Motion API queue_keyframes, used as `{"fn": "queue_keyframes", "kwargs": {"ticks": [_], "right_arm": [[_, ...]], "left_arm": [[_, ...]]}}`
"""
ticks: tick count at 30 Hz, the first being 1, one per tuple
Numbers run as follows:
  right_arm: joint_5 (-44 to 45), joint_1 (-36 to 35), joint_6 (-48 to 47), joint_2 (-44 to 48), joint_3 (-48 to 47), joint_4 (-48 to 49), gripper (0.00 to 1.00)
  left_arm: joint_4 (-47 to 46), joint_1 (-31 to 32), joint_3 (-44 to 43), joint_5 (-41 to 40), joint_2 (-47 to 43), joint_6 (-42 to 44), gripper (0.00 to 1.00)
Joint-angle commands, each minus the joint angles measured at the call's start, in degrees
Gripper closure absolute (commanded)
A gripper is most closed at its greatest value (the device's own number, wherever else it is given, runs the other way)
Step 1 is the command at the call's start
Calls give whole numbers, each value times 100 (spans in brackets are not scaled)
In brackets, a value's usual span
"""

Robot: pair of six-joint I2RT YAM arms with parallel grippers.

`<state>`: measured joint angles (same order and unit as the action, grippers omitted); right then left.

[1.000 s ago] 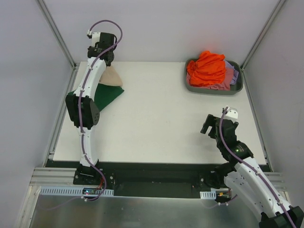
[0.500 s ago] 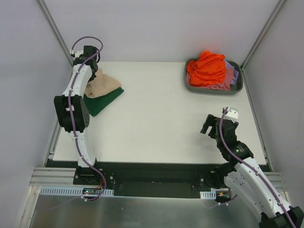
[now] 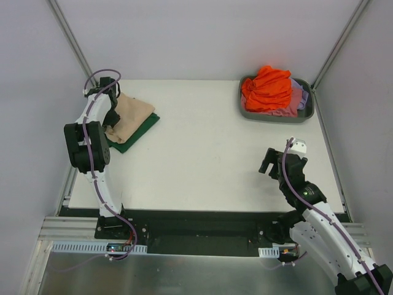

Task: Fold and stack the t-shirts
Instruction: Put the neatly folded tshirt into the corner of the board with the left arm

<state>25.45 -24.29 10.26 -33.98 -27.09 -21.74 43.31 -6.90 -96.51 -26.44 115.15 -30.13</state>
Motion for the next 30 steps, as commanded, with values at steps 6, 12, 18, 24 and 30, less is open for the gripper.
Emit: {"fn": "queue_keyframes", "kwargs": {"ticks": [6,12,18,24,30], "right_arm": [[4,21,20,119,-235,56,4],[-5,21,20,198,-235,20,4],[-84,12,63,225,-235,29,4],[-50,21,99,251,-261,-6,4],[162,12,213,453,-226,-50,4]], "left_arm": [[151,-84,203,103,-659,-204,25],[195,-75,360,787,-1740,-485,1],[-163,406,1044,1984,-2777,-336,1],[-2164,2120,3493,2421,-4955,51,1],[-3750,2816,5965,3487,-6916,-493,1]]}}
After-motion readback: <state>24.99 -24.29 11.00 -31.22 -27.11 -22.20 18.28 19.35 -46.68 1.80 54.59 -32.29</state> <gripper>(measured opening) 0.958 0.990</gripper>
